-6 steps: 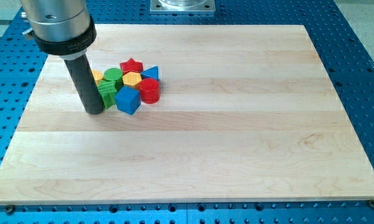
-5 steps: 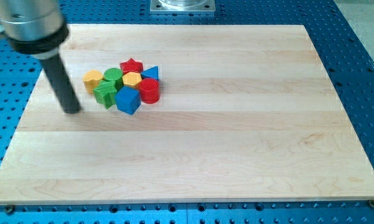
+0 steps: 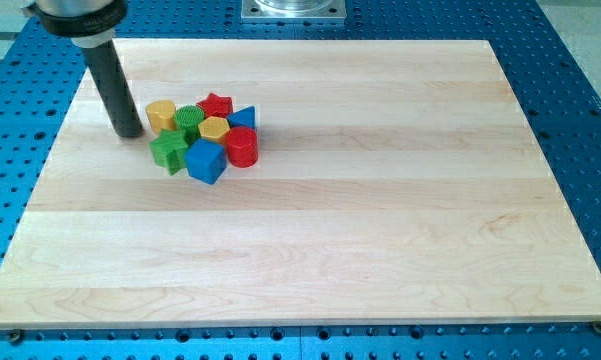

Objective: Push the heart to the top left of the green circle

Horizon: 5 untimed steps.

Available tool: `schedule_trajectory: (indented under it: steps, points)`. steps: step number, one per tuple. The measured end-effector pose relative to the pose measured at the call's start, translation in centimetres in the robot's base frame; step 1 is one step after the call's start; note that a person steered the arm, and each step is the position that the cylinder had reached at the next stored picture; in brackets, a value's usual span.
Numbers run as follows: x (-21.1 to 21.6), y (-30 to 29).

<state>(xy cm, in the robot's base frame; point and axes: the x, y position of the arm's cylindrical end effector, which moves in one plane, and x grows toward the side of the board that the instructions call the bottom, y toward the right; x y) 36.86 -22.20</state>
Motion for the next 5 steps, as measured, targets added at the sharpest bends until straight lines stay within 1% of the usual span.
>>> schedule_trajectory:
  steps: [1, 2, 3, 4, 5]
  points:
    - [-1.8, -0.2]
    - [2.3, -1.3]
    - [3.0, 2.0]
    - [2.3, 6.0]
    - [1.4, 7.6]
